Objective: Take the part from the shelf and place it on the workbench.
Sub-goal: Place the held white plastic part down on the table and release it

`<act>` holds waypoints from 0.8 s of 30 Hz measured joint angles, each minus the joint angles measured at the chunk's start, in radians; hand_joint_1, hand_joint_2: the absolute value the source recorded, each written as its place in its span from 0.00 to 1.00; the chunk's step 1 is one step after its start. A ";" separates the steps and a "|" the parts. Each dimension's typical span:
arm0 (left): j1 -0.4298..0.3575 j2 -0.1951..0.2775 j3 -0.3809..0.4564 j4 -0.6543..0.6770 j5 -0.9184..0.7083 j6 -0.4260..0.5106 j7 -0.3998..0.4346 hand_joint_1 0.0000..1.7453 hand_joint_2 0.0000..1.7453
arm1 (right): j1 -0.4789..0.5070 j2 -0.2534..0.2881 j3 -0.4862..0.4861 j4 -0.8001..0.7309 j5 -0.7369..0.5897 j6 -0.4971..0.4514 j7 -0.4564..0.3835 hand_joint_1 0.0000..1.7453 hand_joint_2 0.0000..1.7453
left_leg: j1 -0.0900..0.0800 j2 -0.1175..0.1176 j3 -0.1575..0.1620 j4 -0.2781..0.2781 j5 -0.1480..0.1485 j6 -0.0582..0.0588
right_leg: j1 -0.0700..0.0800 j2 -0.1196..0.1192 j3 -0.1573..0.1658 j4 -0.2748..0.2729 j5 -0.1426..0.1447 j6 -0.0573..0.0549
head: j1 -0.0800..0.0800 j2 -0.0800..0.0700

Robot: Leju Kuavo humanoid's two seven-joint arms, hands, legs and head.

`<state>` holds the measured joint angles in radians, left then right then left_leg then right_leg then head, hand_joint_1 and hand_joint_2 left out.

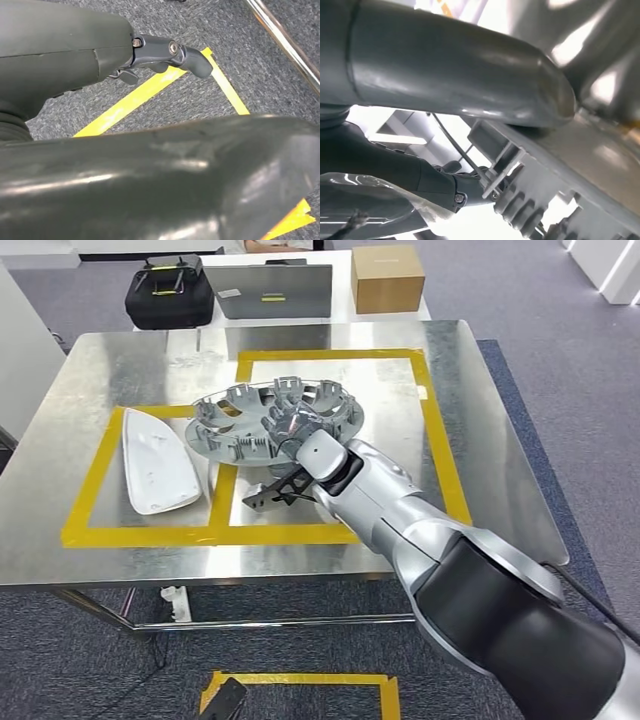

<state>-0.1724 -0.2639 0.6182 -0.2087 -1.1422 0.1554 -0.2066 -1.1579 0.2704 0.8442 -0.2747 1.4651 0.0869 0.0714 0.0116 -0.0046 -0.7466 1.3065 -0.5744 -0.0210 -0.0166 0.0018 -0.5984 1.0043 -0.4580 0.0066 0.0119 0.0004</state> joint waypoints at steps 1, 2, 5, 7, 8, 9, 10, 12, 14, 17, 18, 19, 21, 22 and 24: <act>0.001 0.001 0.000 0.000 0.001 0.000 -0.001 0.00 0.00 | 0.000 0.001 0.000 0.000 -0.002 0.026 -0.017 0.00 0.00 | 0.003 0.000 0.002 -0.005 0.016 -0.002 | -0.001 0.000 0.001 0.001 -0.001 0.001 | 0.000 0.000; 0.001 0.002 0.001 0.000 0.002 0.001 -0.002 0.00 0.00 | 0.000 0.002 0.000 0.000 -0.007 0.057 -0.037 0.00 0.00 | 0.005 0.000 0.022 -0.051 0.049 -0.003 | -0.002 0.001 0.002 0.002 -0.002 0.003 | 0.000 0.000; 0.001 0.005 0.008 0.000 0.012 0.003 -0.008 0.00 0.00 | -0.001 0.005 -0.004 0.000 -0.050 0.123 -0.098 0.00 0.00 | 0.007 0.001 0.107 -0.238 0.130 -0.002 | 0.000 0.004 0.000 0.010 -0.009 0.014 | -0.002 0.000; 0.004 0.007 0.016 0.000 0.024 0.006 -0.013 0.00 0.00 | -0.004 0.005 -0.021 0.000 -0.102 0.142 -0.143 0.00 0.00 | 0.004 0.000 0.118 -0.267 0.126 0.007 | 0.004 0.006 -0.007 0.012 -0.008 0.024 | -0.001 0.000; 0.007 0.008 0.020 0.000 0.029 0.008 -0.015 0.00 0.00 | -0.008 0.005 -0.033 0.000 -0.129 0.156 -0.169 0.00 0.00 | 0.003 -0.001 0.116 -0.268 0.125 0.015 | 0.003 0.006 -0.008 0.012 -0.008 0.030 | 0.001 0.000; 0.010 0.010 0.025 0.000 0.033 0.010 -0.017 0.00 0.00 | -0.014 0.003 -0.046 -0.001 -0.154 0.174 -0.196 0.00 0.00 | 0.004 -0.001 0.116 -0.269 0.127 0.022 | 0.002 0.006 -0.011 0.014 -0.011 0.035 | 0.002 0.000; 0.012 0.012 0.029 0.000 0.036 0.011 -0.019 0.00 0.00 | -0.022 -0.001 -0.058 -0.001 -0.174 0.195 -0.218 0.00 0.00 | 0.004 -0.001 0.117 -0.271 0.128 0.030 | 0.000 0.005 -0.018 0.026 -0.022 0.039 | 0.003 0.000; 0.014 0.017 0.036 0.000 0.039 0.013 -0.024 0.00 0.00 | -0.040 -0.013 -0.082 -0.001 -0.216 0.240 -0.250 0.00 0.00 | 0.005 0.000 0.119 -0.275 0.130 0.044 | -0.001 0.004 -0.061 0.112 -0.070 0.043 | 0.005 0.000; 0.019 0.023 0.043 0.000 0.040 0.013 -0.033 0.00 0.00 | -0.046 -0.031 -0.110 -0.002 -0.280 0.285 -0.275 0.00 0.00 | 0.001 0.000 0.119 -0.275 0.129 0.051 | -0.001 0.004 -0.127 0.250 -0.125 0.045 | 0.006 0.000; 0.031 0.031 0.050 0.000 0.041 0.010 -0.049 0.00 0.00 | -0.036 -0.076 -0.170 -0.016 -0.417 0.317 -0.337 0.00 0.00 | -0.004 -0.004 0.120 -0.274 0.129 0.053 | 0.000 0.004 -0.142 0.268 -0.096 0.041 | 0.006 0.000; 0.034 0.034 0.052 0.000 0.041 0.009 -0.053 0.00 0.00 | -0.031 -0.095 -0.195 -0.027 -0.470 0.317 -0.362 0.00 0.00 | -0.005 -0.006 0.121 -0.273 0.129 0.053 | 0.002 0.003 -0.109 0.198 -0.058 0.036 | 0.006 0.000; 0.037 0.036 0.053 0.000 0.041 0.008 -0.055 0.00 0.00 | -0.025 -0.115 -0.221 -0.040 -0.518 0.314 -0.385 0.00 0.00 | -0.008 -0.007 0.121 -0.273 0.129 0.053 | 0.005 0.002 -0.072 0.126 -0.030 0.030 | 0.006 0.000; 0.040 0.039 0.056 0.000 0.040 0.006 -0.059 0.00 0.00 | -0.012 -0.145 -0.261 -0.062 -0.576 0.306 -0.414 0.00 0.00 | -0.011 -0.008 0.118 -0.271 0.130 0.048 | 0.010 0.001 -0.020 0.029 -0.004 0.022 | 0.005 0.000; 0.041 0.040 0.056 0.000 0.039 0.006 -0.060 0.00 0.00 | -0.004 -0.156 -0.273 -0.070 -0.587 0.303 -0.418 0.00 0.00 | -0.011 -0.008 0.117 -0.271 0.131 0.044 | 0.012 0.001 -0.013 0.018 -0.008 0.021 | 0.006 0.000; 0.044 0.042 0.057 0.000 0.038 0.005 -0.060 0.00 0.00 | 0.012 -0.171 -0.289 -0.081 -0.595 0.301 -0.420 0.00 0.00 | -0.009 -0.007 0.116 -0.271 0.130 0.034 | 0.010 0.004 -0.011 0.012 -0.003 0.017 | 0.006 0.000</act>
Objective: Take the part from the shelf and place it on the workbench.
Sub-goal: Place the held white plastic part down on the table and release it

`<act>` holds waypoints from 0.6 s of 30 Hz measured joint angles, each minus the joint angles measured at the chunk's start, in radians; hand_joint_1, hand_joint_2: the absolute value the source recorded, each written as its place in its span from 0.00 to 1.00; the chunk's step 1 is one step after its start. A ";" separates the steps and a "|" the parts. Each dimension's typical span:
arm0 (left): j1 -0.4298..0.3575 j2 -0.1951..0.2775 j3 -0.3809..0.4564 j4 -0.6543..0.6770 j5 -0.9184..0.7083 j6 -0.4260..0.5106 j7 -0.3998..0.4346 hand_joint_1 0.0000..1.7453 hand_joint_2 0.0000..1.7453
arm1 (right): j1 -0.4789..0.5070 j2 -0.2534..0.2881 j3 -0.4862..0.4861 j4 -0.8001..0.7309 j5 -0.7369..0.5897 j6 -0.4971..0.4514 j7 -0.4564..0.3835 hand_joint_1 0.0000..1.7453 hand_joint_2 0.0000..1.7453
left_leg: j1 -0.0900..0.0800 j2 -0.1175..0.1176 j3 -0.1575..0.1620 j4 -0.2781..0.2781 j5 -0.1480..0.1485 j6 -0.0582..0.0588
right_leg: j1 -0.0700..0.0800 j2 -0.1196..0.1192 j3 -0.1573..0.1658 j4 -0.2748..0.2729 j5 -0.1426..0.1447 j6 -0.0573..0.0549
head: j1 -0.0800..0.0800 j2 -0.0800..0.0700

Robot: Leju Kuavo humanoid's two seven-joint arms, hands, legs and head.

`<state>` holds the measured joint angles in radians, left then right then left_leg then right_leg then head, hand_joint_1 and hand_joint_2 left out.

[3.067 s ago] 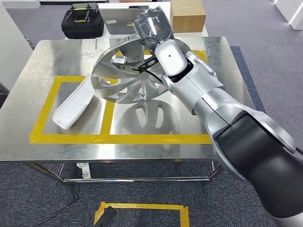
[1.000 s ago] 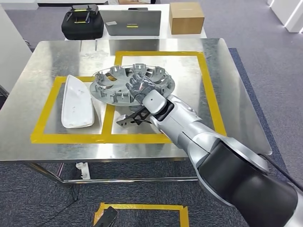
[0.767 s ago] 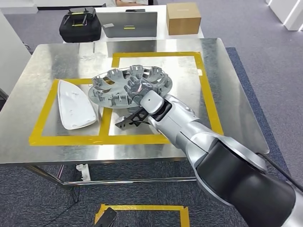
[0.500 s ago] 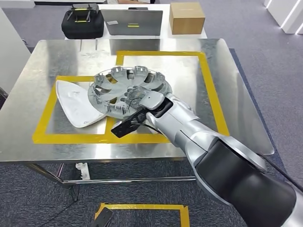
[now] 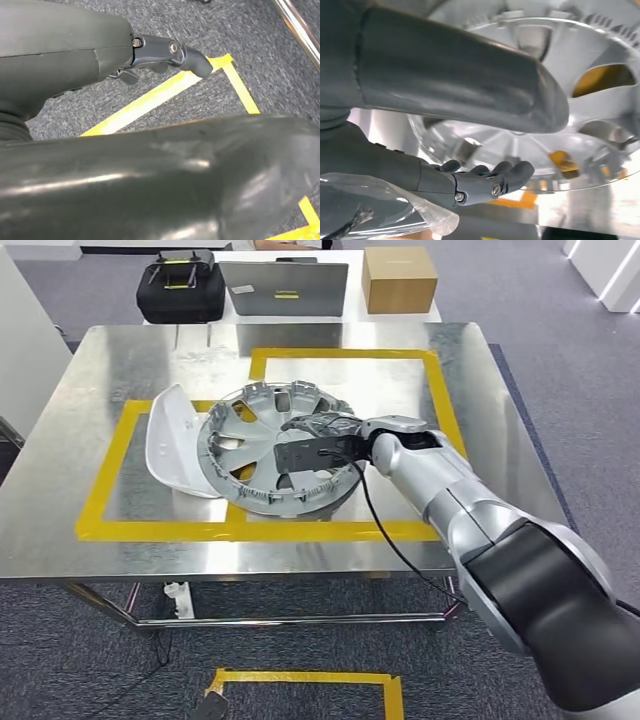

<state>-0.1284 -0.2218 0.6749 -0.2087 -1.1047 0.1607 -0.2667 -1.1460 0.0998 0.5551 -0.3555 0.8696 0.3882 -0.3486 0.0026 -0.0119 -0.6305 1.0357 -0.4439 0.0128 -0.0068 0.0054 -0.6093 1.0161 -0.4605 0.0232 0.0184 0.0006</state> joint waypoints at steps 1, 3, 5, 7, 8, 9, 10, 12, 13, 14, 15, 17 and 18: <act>0.001 0.001 0.000 0.000 -0.001 0.000 0.000 0.00 0.00 | 0.005 -0.004 -0.006 -0.006 -0.003 -0.001 0.000 0.00 0.00 | 0.000 0.001 -0.002 0.007 -0.008 -0.005 | -0.003 0.000 0.002 -0.004 0.003 -0.004 | -0.001 0.000; 0.001 0.003 0.000 0.000 -0.001 0.000 0.000 0.00 0.00 | 0.010 -0.006 -0.016 -0.015 -0.007 -0.002 0.001 0.00 0.00 | 0.002 0.002 -0.031 0.075 -0.052 -0.016 | -0.010 0.000 0.006 -0.012 0.008 -0.010 | -0.005 0.000; 0.002 0.005 0.001 0.000 -0.001 0.000 0.000 0.00 0.00 | 0.017 -0.008 -0.022 -0.019 -0.008 -0.003 0.001 0.00 0.00 | 0.006 0.002 -0.088 0.204 -0.113 -0.026 | -0.010 -0.001 0.006 -0.012 0.008 -0.012 | -0.007 0.000; 0.004 0.007 0.002 0.000 -0.001 0.000 0.000 0.00 0.00 | 0.027 -0.011 -0.025 -0.020 -0.009 -0.003 0.001 0.00 0.00 | 0.009 0.002 -0.116 0.271 -0.125 -0.031 | -0.010 -0.002 0.006 -0.010 0.008 -0.012 | -0.007 0.000; 0.005 0.008 0.002 0.000 -0.001 0.000 0.000 0.00 0.00 | 0.031 -0.012 -0.026 -0.022 -0.009 -0.003 0.001 0.00 0.00 | 0.009 0.003 -0.103 0.247 -0.103 -0.032 | -0.010 -0.002 0.006 -0.009 0.007 -0.012 | -0.007 0.000; 0.006 0.009 0.003 0.000 -0.001 0.000 0.000 0.00 0.00 | 0.033 -0.013 -0.027 -0.024 -0.009 -0.003 0.001 0.00 0.00 | 0.010 0.003 -0.073 0.188 -0.068 -0.031 | -0.010 -0.001 0.006 -0.007 0.006 -0.010 | -0.007 0.000; 0.005 0.010 0.003 0.000 -0.001 0.000 0.000 0.00 0.00 | 0.033 -0.014 -0.027 -0.027 -0.009 -0.003 0.001 0.00 0.00 | 0.011 0.003 -0.037 0.117 -0.039 -0.029 | -0.010 0.000 0.007 -0.005 0.005 -0.009 | -0.007 0.000; 0.004 0.010 0.004 0.000 -0.001 0.000 0.000 0.00 0.00 | 0.031 -0.015 -0.029 -0.032 -0.009 -0.004 0.001 0.00 0.00 | 0.008 0.003 0.011 0.016 -0.012 -0.021 | -0.007 0.001 0.003 -0.002 0.004 -0.001 | -0.007 0.000; 0.004 0.010 0.005 0.000 -0.001 0.000 0.000 0.00 0.00 | 0.032 -0.016 -0.031 -0.033 -0.009 -0.004 0.001 0.00 0.00 | 0.006 0.003 0.017 0.001 -0.014 -0.016 | -0.006 0.002 0.001 -0.002 0.005 0.004 | -0.006 0.000; 0.005 0.010 0.005 0.000 -0.001 0.000 0.000 0.00 0.00 | 0.032 -0.017 -0.032 -0.034 -0.009 -0.004 0.001 0.00 0.00 | 0.004 0.002 0.017 -0.002 -0.013 -0.011 | -0.005 0.002 -0.001 -0.003 0.006 0.009 | -0.006 0.000; 0.005 0.011 0.006 0.000 -0.001 0.000 0.000 0.00 0.00 | 0.033 -0.018 -0.033 -0.035 -0.009 -0.004 0.001 0.00 0.00 | 0.006 0.002 0.017 -0.003 -0.010 -0.004 | -0.006 0.002 -0.002 -0.004 0.006 0.015 | -0.006 0.000; 0.004 0.011 0.006 0.000 -0.001 0.000 -0.001 0.00 0.00 | 0.033 -0.022 -0.036 -0.038 -0.020 -0.003 -0.003 0.00 0.00 | 0.008 0.003 0.018 -0.009 -0.005 0.010 | -0.007 0.001 -0.017 0.021 -0.014 0.024 | -0.003 0.000; 0.003 0.011 0.006 0.000 -0.001 0.000 -0.001 0.00 0.00 | 0.036 -0.027 -0.039 -0.040 -0.042 -0.001 -0.011 0.00 0.00 | 0.010 0.004 0.019 -0.012 -0.003 0.015 | -0.007 0.000 -0.038 0.063 -0.038 0.027 | -0.002 0.000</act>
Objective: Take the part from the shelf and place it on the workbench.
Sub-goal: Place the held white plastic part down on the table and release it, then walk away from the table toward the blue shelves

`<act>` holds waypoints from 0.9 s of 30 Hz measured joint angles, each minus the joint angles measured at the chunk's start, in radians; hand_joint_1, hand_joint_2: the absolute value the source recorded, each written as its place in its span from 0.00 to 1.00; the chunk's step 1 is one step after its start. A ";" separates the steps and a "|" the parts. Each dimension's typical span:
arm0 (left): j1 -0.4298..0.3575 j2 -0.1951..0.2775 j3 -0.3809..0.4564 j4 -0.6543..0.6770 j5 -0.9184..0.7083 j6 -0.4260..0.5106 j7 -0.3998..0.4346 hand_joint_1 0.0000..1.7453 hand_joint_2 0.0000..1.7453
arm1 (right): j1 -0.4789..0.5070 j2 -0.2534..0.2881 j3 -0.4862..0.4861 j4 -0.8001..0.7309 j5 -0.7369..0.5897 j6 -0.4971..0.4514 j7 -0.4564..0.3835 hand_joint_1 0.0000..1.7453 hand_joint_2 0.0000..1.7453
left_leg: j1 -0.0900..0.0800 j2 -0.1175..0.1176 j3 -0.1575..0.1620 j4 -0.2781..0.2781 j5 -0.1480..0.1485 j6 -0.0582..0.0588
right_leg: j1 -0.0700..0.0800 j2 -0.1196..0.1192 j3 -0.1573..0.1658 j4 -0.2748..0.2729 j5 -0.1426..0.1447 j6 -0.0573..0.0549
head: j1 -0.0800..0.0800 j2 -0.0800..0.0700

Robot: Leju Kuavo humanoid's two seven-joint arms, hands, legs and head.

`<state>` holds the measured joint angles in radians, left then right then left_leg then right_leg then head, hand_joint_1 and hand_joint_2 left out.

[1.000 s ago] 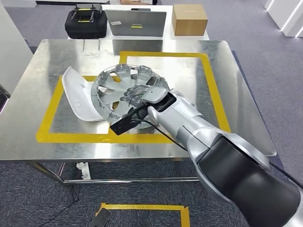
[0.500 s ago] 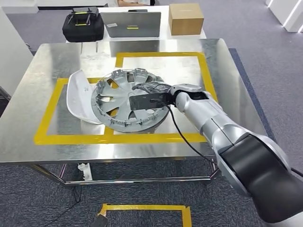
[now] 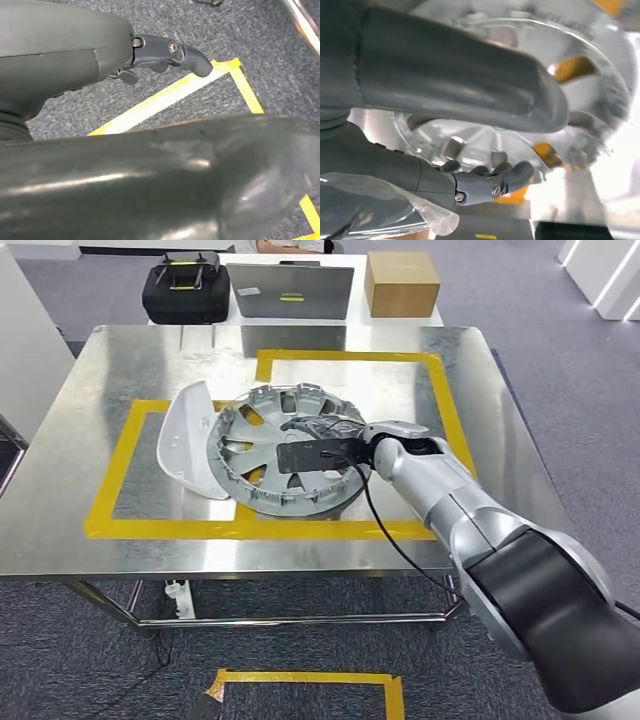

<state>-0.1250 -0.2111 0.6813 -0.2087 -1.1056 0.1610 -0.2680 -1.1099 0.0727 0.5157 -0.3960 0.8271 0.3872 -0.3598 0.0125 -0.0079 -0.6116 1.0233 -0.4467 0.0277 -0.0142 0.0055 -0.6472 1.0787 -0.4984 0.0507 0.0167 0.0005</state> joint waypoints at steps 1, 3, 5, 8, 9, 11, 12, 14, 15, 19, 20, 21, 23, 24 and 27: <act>-0.001 0.000 0.000 0.000 0.000 0.000 -0.001 0.00 0.00 | 0.011 -0.007 -0.004 -0.005 -0.036 0.001 -0.015 0.00 0.00 | -0.001 0.000 0.000 0.000 0.001 0.003 | 0.000 -0.001 -0.029 0.062 -0.030 0.002 | 0.002 0.000; -0.001 -0.001 0.000 0.000 -0.002 0.001 -0.003 0.00 0.00 | 0.061 -0.028 -0.012 -0.024 -0.130 -0.013 -0.061 0.00 0.00 | -0.001 -0.001 0.000 0.000 0.000 0.007 | 0.001 -0.001 -0.089 0.190 -0.076 0.005 | 0.002 0.000; 0.000 -0.001 0.001 0.000 -0.005 0.001 -0.003 0.00 0.00 | 0.145 -0.053 -0.012 -0.056 -0.214 -0.072 -0.109 0.00 0.00 | -0.002 -0.007 0.000 0.000 0.000 0.009 | 0.001 -0.001 -0.097 0.203 -0.061 0.002 | 0.003 0.000; 0.003 -0.001 0.001 0.000 -0.011 0.002 0.001 0.00 0.00 | 0.288 -0.079 -0.013 -0.139 -0.315 -0.213 -0.167 0.00 0.00 | -0.006 -0.013 0.001 0.003 0.000 0.006 | 0.006 -0.002 -0.003 0.006 0.029 -0.015 | 0.003 0.000; 0.004 -0.001 0.002 0.000 -0.012 0.003 0.002 0.00 0.00 | 0.338 -0.083 -0.014 -0.180 -0.346 -0.257 -0.178 0.00 0.00 | -0.008 -0.012 -0.001 0.004 0.001 0.003 | 0.009 -0.002 0.022 -0.042 0.043 -0.019 | 0.002 0.000; 0.005 -0.002 0.004 0.000 -0.011 0.006 0.002 0.00 0.00 | 0.451 -0.088 -0.023 -0.292 -0.419 -0.326 -0.194 0.00 0.00 | -0.008 -0.009 -0.004 0.005 0.003 -0.005 | 0.013 -0.002 0.038 -0.066 0.048 -0.022 | 0.001 0.000; 0.007 -0.002 0.007 0.000 -0.004 0.011 0.002 0.00 0.00 | 0.520 -0.084 -0.033 -0.367 -0.475 -0.348 -0.209 0.00 0.00 | -0.007 -0.009 -0.004 0.005 0.003 -0.010 | 0.014 -0.002 0.038 -0.068 0.050 -0.024 | 0.001 0.000; 0.016 -0.002 0.022 0.000 0.028 0.028 -0.002 0.00 0.00 | 0.692 -0.052 -0.075 -0.557 -0.631 -0.381 -0.257 0.00 0.00 | -0.004 -0.009 -0.008 0.022 -0.022 -0.021 | 0.011 -0.008 0.041 -0.075 0.053 -0.033 | 0.000 0.000; 0.023 -0.002 0.035 0.000 0.047 0.038 -0.007 0.00 0.00 | 0.794 -0.025 -0.098 -0.668 -0.711 -0.404 -0.285 0.00 0.00 | -0.004 -0.008 -0.016 0.055 -0.055 -0.027 | 0.009 -0.013 0.042 -0.079 0.055 -0.038 | -0.001 0.000; 0.056 0.000 0.081 0.000 0.089 0.057 -0.026 0.00 0.00 | 1.129 0.047 -0.130 -1.009 -0.872 -0.496 -0.331 0.00 0.00 | -0.001 -0.004 -0.068 0.271 -0.195 -0.040 | 0.009 -0.026 0.028 -0.077 0.061 -0.046 | -0.004 0.000; 0.060 0.000 0.090 0.000 0.094 0.060 -0.027 0.00 0.00 | 1.175 0.052 -0.137 -1.063 -0.900 -0.504 -0.333 0.00 0.00 | -0.001 -0.004 -0.054 0.270 -0.194 -0.040 | 0.009 -0.026 0.021 -0.075 0.065 -0.046 | -0.004 0.000; 0.063 0.000 0.098 0.000 0.097 0.062 -0.027 0.00 0.00 | 1.209 0.055 -0.147 -1.108 -0.924 -0.507 -0.334 0.00 0.00 | -0.001 -0.004 -0.019 0.227 -0.177 -0.039 | 0.009 -0.026 0.014 -0.073 0.070 -0.045 | -0.004 0.000; 0.063 0.000 0.111 0.000 0.104 0.068 -0.029 0.00 0.00 | 1.260 0.062 -0.168 -1.180 -0.955 -0.505 -0.334 0.00 0.00 | -0.002 -0.004 0.083 0.076 -0.134 -0.034 | 0.010 -0.021 0.002 -0.068 0.082 -0.041 | -0.004 0.000; 0.062 -0.001 0.118 0.000 0.107 0.071 -0.031 0.00 0.00 | 1.280 0.066 -0.176 -1.210 -0.964 -0.501 -0.334 0.00 0.00 | -0.004 -0.004 0.120 0.014 -0.120 -0.030 | 0.011 -0.018 -0.002 -0.067 0.089 -0.037 | -0.003 0.000; 0.062 -0.005 0.134 0.000 0.115 0.078 -0.034 0.00 0.00 | 1.317 0.077 -0.197 -1.264 -0.978 -0.487 -0.332 0.00 0.00 | -0.013 -0.005 0.139 -0.031 -0.102 -0.014 | 0.008 -0.013 -0.003 -0.074 0.111 -0.019 | -0.002 0.000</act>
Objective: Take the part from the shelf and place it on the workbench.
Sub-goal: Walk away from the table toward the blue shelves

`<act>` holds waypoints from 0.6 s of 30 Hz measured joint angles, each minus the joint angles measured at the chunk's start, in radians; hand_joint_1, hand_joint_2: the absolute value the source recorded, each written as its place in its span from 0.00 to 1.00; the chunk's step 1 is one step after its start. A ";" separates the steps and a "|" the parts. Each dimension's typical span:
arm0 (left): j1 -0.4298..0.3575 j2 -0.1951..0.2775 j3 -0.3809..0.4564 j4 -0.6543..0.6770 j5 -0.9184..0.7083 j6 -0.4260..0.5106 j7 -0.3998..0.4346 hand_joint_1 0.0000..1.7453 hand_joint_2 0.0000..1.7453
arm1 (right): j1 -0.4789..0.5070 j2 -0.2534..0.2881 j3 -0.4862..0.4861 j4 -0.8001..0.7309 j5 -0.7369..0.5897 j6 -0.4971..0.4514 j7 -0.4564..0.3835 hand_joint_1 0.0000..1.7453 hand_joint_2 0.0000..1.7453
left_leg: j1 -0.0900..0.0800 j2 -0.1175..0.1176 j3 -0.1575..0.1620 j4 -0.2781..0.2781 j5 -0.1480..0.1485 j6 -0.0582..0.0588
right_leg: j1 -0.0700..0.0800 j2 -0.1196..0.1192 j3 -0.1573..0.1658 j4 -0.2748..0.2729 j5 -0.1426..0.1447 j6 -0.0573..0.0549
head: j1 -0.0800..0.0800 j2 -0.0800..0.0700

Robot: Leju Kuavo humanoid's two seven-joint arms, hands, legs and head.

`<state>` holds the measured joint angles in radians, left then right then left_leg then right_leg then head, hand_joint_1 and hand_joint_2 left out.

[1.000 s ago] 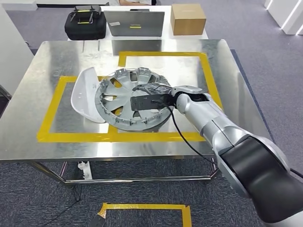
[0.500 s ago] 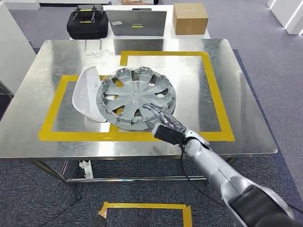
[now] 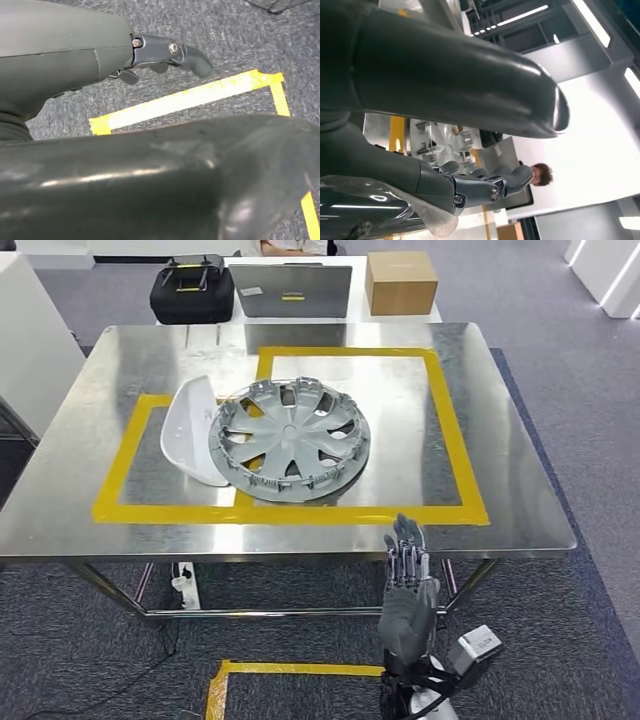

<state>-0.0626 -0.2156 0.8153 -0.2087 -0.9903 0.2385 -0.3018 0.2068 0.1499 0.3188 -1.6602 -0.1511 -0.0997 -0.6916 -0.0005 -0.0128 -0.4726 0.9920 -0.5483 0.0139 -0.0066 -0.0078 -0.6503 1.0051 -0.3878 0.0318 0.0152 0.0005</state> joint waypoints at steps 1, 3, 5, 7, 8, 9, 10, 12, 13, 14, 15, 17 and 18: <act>0.001 -0.001 0.006 0.000 0.004 0.001 0.000 0.00 0.00 | 0.007 0.002 -0.007 -0.010 -0.004 0.005 0.001 0.00 0.00 | 0.000 0.003 -0.005 -0.002 0.010 0.007 | -0.003 0.002 -0.002 -0.001 0.002 0.006 | -0.001 0.000; 0.002 -0.005 0.017 0.000 0.014 0.002 0.001 0.00 0.00 | 0.018 0.006 -0.019 -0.022 -0.010 0.014 0.005 0.00 0.00 | 0.002 0.009 -0.024 -0.007 0.035 0.022 | -0.005 0.005 -0.021 0.032 -0.047 0.016 | 0.001 0.000; 0.003 -0.008 0.027 0.000 0.020 0.002 0.001 0.00 0.00 | 0.023 0.009 -0.029 -0.024 -0.009 0.020 0.009 0.00 0.00 | 0.003 0.012 -0.052 -0.007 0.058 0.030 | -0.006 0.006 -0.055 0.144 -0.156 0.021 | 0.004 0.000; 0.004 -0.010 0.035 0.000 0.025 0.002 0.001 0.00 0.00 | 0.024 0.011 -0.037 -0.024 -0.008 0.022 0.012 0.00 0.00 | 0.001 0.014 -0.083 -0.005 0.081 0.030 | -0.006 0.006 -0.071 0.266 -0.221 0.023 | 0.005 0.000; 0.004 -0.010 0.039 0.000 0.027 0.002 0.001 0.00 0.00 | 0.024 0.012 -0.039 -0.024 -0.008 0.023 0.013 0.00 0.00 | 0.000 0.015 -0.098 -0.004 0.092 0.030 | -0.005 0.006 -0.058 0.291 -0.219 0.023 | 0.005 0.000; 0.004 -0.011 0.042 0.000 0.028 0.003 0.001 0.00 0.00 | 0.024 0.013 -0.042 -0.023 -0.008 0.023 0.013 0.00 0.00 | 0.000 0.016 -0.111 -0.002 0.102 0.028 | -0.005 0.006 -0.027 0.277 -0.198 0.022 | 0.005 0.000; 0.004 -0.012 0.046 0.000 0.029 0.003 0.001 0.00 0.00 | 0.024 0.015 -0.045 -0.022 -0.006 0.024 0.014 0.00 0.00 | 0.000 0.016 -0.123 -0.001 0.111 0.025 | -0.005 0.006 0.023 0.228 -0.172 0.020 | 0.005 0.000; 0.003 -0.014 0.050 0.000 0.029 0.003 0.001 0.00 0.00 | 0.023 0.020 -0.051 -0.022 0.007 0.018 0.014 0.00 0.00 | -0.002 0.016 -0.136 0.003 0.125 0.018 | -0.004 0.006 0.148 0.072 -0.152 0.013 | 0.005 0.000; 0.003 -0.015 0.052 0.000 0.029 0.004 0.001 0.00 0.00 | 0.023 0.023 -0.055 -0.022 0.016 0.011 0.014 0.00 0.00 | -0.004 0.015 -0.140 0.006 0.132 0.013 | -0.003 0.007 0.193 0.006 -0.159 0.010 | 0.006 0.000; 0.003 -0.016 0.054 0.000 0.028 0.004 0.001 0.00 0.00 | 0.026 0.026 -0.061 -0.021 0.025 0.000 0.014 0.00 0.00 | -0.004 0.015 -0.143 0.008 0.140 0.008 | -0.002 0.007 0.218 -0.035 -0.168 0.007 | 0.006 0.000; 0.003 -0.017 0.055 0.000 0.024 0.004 0.000 0.00 0.00 | 0.031 0.029 -0.069 -0.020 0.032 -0.014 0.014 0.00 0.00 | -0.004 0.015 -0.144 0.008 0.147 0.002 | 0.000 0.007 0.225 -0.053 -0.172 0.004 | 0.006 0.000; 0.003 -0.019 0.056 0.000 0.018 0.005 -0.007 0.00 0.00 | 0.048 0.034 -0.093 -0.016 0.048 -0.055 0.020 0.00 0.00 | -0.001 0.015 -0.150 0.013 0.145 -0.010 | -0.001 0.004 0.210 -0.055 -0.161 -0.009 | 0.006 0.000; 0.004 -0.021 0.056 0.000 0.016 0.007 -0.014 0.00 0.00 | 0.058 0.039 -0.109 -0.012 0.060 -0.078 0.025 0.00 0.00 | 0.001 0.014 -0.156 0.033 0.117 -0.016 | -0.002 0.001 0.202 -0.056 -0.152 -0.018 | 0.005 0.000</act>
<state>-0.0586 -0.2364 0.8711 -0.2087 -0.9748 0.2454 -0.3162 0.2643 0.1885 0.2098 -1.6724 -0.0913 -0.1777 -0.6661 0.0000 0.0015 -0.6286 1.0246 -0.4313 -0.0023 -0.0084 -0.0065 -0.4480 0.9490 -0.5400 0.0142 0.0198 0.0004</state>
